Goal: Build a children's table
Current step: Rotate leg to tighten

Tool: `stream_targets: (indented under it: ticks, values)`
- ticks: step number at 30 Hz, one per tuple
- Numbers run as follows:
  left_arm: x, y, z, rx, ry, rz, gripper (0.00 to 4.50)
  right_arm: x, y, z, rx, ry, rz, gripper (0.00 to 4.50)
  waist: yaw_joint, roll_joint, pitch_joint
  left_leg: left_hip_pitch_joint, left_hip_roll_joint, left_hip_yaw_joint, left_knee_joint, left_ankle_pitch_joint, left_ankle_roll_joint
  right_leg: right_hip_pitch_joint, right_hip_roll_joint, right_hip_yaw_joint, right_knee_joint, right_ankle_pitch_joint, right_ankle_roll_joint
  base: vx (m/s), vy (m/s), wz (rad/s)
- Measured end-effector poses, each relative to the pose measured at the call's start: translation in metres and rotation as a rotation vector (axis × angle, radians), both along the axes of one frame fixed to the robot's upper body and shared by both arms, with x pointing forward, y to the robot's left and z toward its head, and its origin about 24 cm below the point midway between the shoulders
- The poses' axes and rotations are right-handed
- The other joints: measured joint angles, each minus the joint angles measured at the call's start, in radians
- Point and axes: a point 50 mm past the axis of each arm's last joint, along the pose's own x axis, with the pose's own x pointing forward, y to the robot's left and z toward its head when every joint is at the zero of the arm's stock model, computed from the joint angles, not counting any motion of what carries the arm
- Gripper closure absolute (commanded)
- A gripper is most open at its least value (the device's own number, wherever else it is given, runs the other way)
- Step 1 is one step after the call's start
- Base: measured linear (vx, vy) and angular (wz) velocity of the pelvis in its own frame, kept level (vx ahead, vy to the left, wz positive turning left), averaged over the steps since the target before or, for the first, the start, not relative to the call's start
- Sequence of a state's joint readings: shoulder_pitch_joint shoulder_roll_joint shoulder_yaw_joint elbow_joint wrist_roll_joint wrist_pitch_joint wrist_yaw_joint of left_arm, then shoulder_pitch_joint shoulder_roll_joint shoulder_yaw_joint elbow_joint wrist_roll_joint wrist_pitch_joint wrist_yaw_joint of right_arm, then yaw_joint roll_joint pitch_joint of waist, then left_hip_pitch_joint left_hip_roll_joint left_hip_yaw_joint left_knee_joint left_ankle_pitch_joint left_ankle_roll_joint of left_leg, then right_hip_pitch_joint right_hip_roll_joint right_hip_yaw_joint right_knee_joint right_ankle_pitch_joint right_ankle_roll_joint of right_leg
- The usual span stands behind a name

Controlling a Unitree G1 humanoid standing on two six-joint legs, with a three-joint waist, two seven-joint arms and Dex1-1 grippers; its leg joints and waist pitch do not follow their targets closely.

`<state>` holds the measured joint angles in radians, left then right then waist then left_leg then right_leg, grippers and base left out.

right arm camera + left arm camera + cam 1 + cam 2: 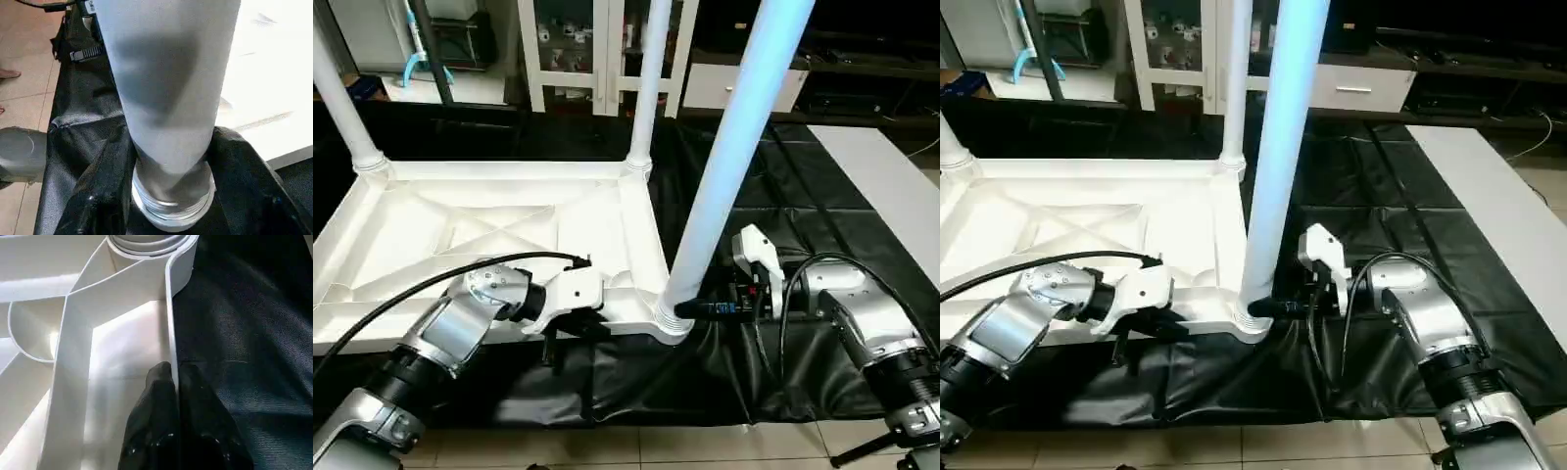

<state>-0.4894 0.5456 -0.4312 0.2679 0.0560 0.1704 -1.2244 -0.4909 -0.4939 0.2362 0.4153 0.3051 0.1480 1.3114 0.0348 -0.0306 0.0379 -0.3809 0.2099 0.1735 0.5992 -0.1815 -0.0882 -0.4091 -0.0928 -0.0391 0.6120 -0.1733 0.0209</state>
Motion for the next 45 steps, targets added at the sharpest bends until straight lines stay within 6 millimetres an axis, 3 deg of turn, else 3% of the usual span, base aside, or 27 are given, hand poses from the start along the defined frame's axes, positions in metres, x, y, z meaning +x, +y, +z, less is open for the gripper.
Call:
stream_targets:
  ticks: [7, 12, 17, 21, 26, 30, 33, 40, 43, 45]
  values:
    - [0.000, 0.000, 0.000, 0.002, -0.003, 0.003, 4.50, -0.001, 0.003, -0.002, 0.019, 0.006, -0.011, 2.57, 0.000, 0.000, 0.000, 0.000, 0.000, 0.000, 0.000, 0.000, 0.000, 0.000, 0.000, 0.000, 0.000, 0.000, 0.000, 0.000, 0.000, 0.00]
    - [0.007, 0.002, -0.003, 0.018, -0.039, 0.092, 4.50, 0.007, 0.013, -0.014, 0.058, -0.009, -0.180, 2.60, -0.011, -0.001, -0.001, 0.009, 0.000, 0.000, -0.001, 0.000, 0.000, 0.005, 0.000, 0.000, 0.002, -0.001, 0.002, 0.000, 0.000, 0.00]
    - [0.021, -0.003, -0.007, 0.016, -0.094, 0.250, 4.50, 0.023, 0.031, -0.027, 0.103, -0.016, -0.484, 2.62, -0.042, -0.006, -0.002, 0.013, -0.002, -0.008, 0.000, 0.000, -0.001, 0.005, 0.000, -0.002, -0.006, -0.004, 0.006, -0.021, 0.000, -0.03]
    - [0.033, -0.019, -0.012, -0.005, -0.147, 0.399, 4.50, 0.038, 0.060, -0.032, 0.097, -0.047, -0.836, 2.62, -0.077, -0.007, -0.002, 0.011, -0.004, -0.021, 0.000, 0.000, -0.001, 0.005, 0.000, -0.013, -0.026, -0.004, 0.006, 0.000, 0.000, 0.00]
    - [0.036, -0.023, -0.013, 0.004, -0.162, 0.444, 4.50, 0.039, 0.085, -0.033, 0.142, -0.055, -1.017, 2.62, -0.097, -0.004, 0.001, 0.009, -0.003, -0.030, -0.001, 0.000, 0.000, 0.007, -0.002, -0.029, -0.042, -0.004, 0.006, 0.000, 0.000, 0.00]
    - [0.036, -0.023, -0.012, 0.001, -0.162, 0.442, 4.50, 0.037, 0.087, -0.033, 0.198, -0.039, -0.990, 2.63, -0.098, -0.002, 0.004, 0.008, -0.003, -0.030, -0.001, 0.000, 0.000, 0.007, -0.002, -0.029, -0.045, -0.004, 0.006, 0.000, 0.000, 0.00]
    - [0.035, -0.025, -0.011, -0.007, -0.156, 0.420, 4.50, 0.032, 0.077, -0.035, 0.253, -0.016, -0.947, 1.93, -0.092, 0.000, 0.005, 0.008, -0.003, -0.028, -0.003, 0.000, 0.000, 0.007, -0.002, -0.026, -0.045, -0.001, 0.001, 0.000, 0.000, 0.00]
    - [0.034, -0.018, -0.007, -0.009, -0.164, 0.371, 4.50, 0.022, 0.058, -0.025, 0.337, 0.068, -0.834, 1.37, -0.071, 0.001, 0.005, 0.009, -0.003, -0.020, -0.008, 0.000, 0.000, 0.002, -0.001, -0.022, -0.034, 0.009, -0.012, 0.000, 0.000, 0.00]
    - [0.032, -0.015, -0.005, -0.009, -0.170, 0.325, 4.50, 0.019, 0.040, -0.015, 0.299, 0.024, -0.708, 1.28, -0.056, 0.001, 0.005, 0.008, -0.002, -0.019, -0.012, 0.000, -0.001, 0.001, 0.000, -0.022, -0.034, 0.019, -0.013, 0.000, 0.000, 0.00]
    - [0.025, -0.008, -0.004, -0.018, -0.150, 0.250, 4.50, 0.012, 0.023, -0.010, 0.161, -0.081, -0.550, 1.28, -0.049, 0.003, 0.004, 0.009, -0.001, -0.017, -0.014, 0.000, -0.001, 0.001, 0.000, -0.022, -0.032, 0.021, -0.012, 0.031, -0.009, 0.02]
